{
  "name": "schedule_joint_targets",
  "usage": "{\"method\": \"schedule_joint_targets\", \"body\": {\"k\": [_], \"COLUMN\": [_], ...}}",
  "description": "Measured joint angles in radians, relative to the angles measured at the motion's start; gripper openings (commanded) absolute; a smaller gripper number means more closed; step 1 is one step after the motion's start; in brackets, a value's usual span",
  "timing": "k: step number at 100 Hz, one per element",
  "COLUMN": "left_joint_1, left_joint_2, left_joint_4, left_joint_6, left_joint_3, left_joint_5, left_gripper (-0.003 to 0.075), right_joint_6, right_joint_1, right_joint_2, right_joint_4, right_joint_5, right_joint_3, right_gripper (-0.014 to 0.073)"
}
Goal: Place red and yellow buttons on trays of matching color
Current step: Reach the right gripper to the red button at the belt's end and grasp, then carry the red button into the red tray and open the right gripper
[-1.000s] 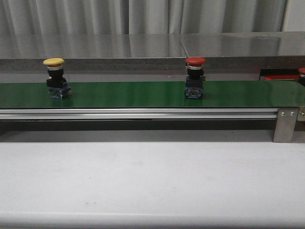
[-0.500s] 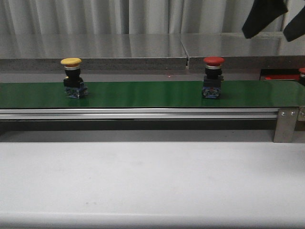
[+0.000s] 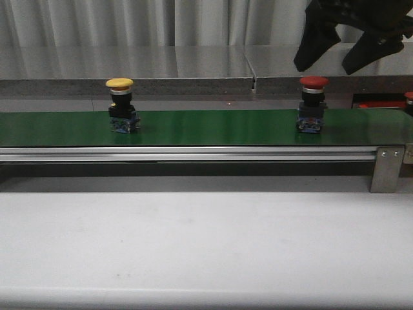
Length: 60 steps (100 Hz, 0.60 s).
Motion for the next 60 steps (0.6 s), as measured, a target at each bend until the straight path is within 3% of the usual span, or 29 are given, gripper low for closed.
{"method": "schedule_joint_targets", "body": {"k": [13,20,44,60], "left_joint_1": [0.000,0.000,0.000,0.000], "left_joint_2": [0.000,0.000,0.000,0.000], "left_joint_4": [0.000,0.000,0.000,0.000], "left_joint_6": [0.000,0.000,0.000,0.000], "left_joint_3": [0.000,0.000,0.000,0.000], "left_joint_5": [0.000,0.000,0.000,0.000], "left_gripper": [-0.0019,-0.0019,-0.0019,-0.0019], "right_joint_6": [0.000,0.000,0.000,0.000], "right_joint_1": [0.000,0.000,0.000,-0.009], "right_joint_2": [0.053,0.085,0.153,0.153], "right_joint_4": [-0.002,-0.003,-0.009,-0.037], "right_joint_5": [-0.003,-0.007,-0.015,0.035], "right_joint_3": [-0.031,-0.037,-0.040,-0.092], "right_gripper": [0.0641,0.0589,0.0259,0.0237]}}
